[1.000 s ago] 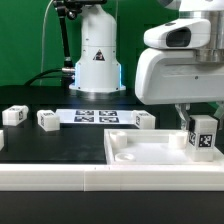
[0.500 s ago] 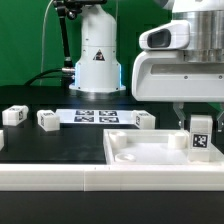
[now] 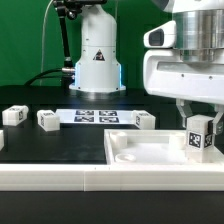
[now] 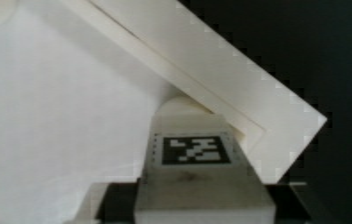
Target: Assemble one leg
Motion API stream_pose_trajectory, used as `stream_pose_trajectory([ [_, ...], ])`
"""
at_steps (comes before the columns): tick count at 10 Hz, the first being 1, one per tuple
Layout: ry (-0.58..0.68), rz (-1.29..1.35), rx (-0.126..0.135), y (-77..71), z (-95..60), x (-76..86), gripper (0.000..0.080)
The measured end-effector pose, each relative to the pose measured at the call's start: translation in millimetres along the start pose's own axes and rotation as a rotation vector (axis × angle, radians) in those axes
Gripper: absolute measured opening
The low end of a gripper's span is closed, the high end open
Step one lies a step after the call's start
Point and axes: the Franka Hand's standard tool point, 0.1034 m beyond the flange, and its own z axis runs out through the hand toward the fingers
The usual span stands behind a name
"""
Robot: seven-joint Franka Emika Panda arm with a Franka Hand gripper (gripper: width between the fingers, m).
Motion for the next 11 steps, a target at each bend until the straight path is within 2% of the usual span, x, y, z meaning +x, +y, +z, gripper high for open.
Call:
stream_pose_trajectory([
  [3, -0.013, 0.189, 0.008, -0.4, 0.0, -0.3, 0.0291],
  [5, -0.013, 0.127, 0.008, -0.3, 0.2, -0.3, 0.0291],
  [6, -0.014, 0.112, 0.007, -0.8, -0.2, -0.3, 0.0526],
  [7, -0.014, 0.069, 0.007, -1.3, -0.5, -0.3, 0.0526],
  [8, -0.016, -0.022, 0.004, -1.7, -1.0, -1.1, 0.0623],
  [11, -0.012, -0.301, -0.004, -2.8, -0.6, -3.6, 0.0648],
])
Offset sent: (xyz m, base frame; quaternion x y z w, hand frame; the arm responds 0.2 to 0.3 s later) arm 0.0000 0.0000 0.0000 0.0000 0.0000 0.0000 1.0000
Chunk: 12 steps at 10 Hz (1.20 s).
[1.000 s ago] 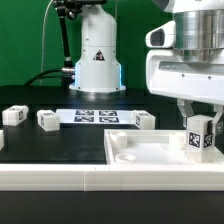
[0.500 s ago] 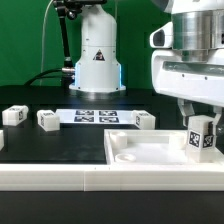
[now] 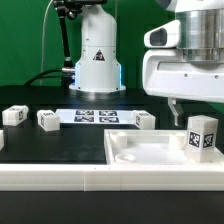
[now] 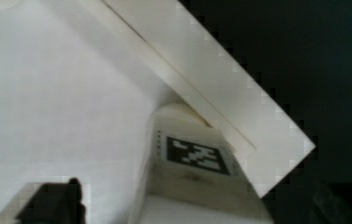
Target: Assemble one leg
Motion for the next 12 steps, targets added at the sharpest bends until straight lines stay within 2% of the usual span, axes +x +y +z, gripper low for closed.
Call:
stream_pose_trajectory([
  [2, -0.006, -0.224, -0.003, -1.7, -0.1, -0.4, 0.0649],
  [5, 0.005, -0.551, -0.024, -3.3, -0.4, -1.3, 0.0649],
  [8, 0.005, -0.74, -0.03, 0.4, -0.7, 3.2, 0.0649],
  [12, 0.009, -0.853, -0.037, 1.4, -0.3, 4.4, 0.0649],
])
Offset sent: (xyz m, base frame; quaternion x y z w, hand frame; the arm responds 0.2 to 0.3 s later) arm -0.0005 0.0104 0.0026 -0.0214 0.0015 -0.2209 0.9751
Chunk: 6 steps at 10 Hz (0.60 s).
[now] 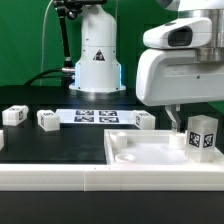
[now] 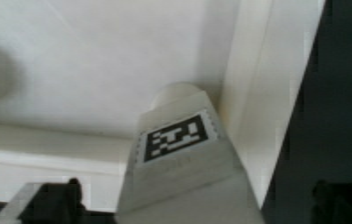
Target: Assemble one leg
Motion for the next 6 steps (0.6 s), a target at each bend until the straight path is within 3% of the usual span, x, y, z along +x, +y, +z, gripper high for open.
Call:
stream_pose_trajectory([
  [3, 0.0, 0.001, -0.001, 1.3, -0.1, 0.1, 0.029],
  [6, 0.0, 0.034, -0.001, 1.4, 0.0, 0.0, 0.0291],
])
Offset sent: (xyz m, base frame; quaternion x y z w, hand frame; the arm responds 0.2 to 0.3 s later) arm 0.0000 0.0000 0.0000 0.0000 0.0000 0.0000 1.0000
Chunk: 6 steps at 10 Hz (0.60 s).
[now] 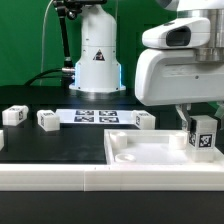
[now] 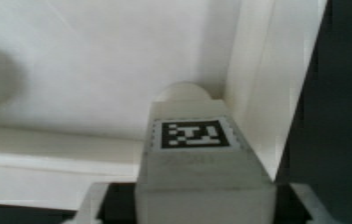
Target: Assemble one leg
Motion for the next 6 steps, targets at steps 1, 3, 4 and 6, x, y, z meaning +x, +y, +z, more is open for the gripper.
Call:
stream_pose_trajectory([
  [1, 0.0, 0.005, 0.001, 0.5, 0.0, 0.0, 0.0291],
  [3, 0.003, 0.258, 0.025, 3.3, -0.6, 0.6, 0.0291],
  [4, 0.003, 0.336, 0.024, 3.1, -0.8, 0.5, 0.0291],
  [6, 0.002, 0.507, 0.019, 3.3, -0.1, -0.3, 0.0292],
])
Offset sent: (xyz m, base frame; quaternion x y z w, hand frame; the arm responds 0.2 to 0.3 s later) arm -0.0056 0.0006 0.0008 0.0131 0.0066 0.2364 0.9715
